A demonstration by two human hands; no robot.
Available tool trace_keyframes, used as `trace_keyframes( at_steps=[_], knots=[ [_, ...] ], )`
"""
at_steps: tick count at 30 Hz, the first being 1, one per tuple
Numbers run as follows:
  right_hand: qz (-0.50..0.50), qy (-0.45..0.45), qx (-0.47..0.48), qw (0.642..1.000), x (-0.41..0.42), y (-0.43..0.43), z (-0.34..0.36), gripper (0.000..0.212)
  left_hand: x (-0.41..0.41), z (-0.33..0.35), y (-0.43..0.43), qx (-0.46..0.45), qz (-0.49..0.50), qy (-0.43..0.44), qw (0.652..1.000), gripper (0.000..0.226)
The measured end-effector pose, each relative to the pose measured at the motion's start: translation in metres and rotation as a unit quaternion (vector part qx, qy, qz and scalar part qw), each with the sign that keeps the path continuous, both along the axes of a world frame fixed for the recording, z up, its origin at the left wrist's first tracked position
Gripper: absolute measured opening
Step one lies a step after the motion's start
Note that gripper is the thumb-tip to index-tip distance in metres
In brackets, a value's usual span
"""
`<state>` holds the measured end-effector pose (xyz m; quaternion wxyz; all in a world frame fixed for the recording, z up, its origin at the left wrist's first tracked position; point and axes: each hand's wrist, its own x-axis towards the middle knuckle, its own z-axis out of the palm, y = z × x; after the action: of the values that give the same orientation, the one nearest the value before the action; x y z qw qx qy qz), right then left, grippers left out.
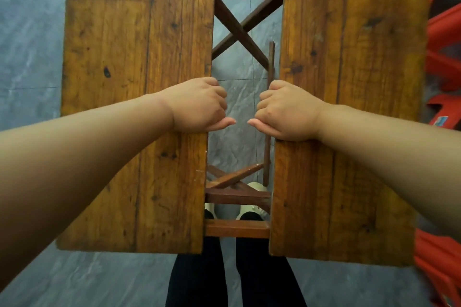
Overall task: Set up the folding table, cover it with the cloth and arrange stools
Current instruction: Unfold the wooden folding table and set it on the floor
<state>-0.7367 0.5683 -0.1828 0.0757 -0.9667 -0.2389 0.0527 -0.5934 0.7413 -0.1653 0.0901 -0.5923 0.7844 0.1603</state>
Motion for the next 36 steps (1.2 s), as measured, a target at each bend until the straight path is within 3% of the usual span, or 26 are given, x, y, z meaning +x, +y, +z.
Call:
trace_keyframes(
  at_steps=[12, 36],
  knots=[
    [0.087, 0.045, 0.03, 0.995, 0.008, 0.002, -0.007, 0.037, 0.005, -0.024, 0.017, -0.079, -0.054, 0.059, 0.994, 0.055],
    [0.117, 0.055, -0.032, 0.991, 0.011, -0.007, -0.012, 0.044, 0.013, -0.034, 0.025, -0.108, -0.062, 0.095, 0.988, 0.045]
  ],
)
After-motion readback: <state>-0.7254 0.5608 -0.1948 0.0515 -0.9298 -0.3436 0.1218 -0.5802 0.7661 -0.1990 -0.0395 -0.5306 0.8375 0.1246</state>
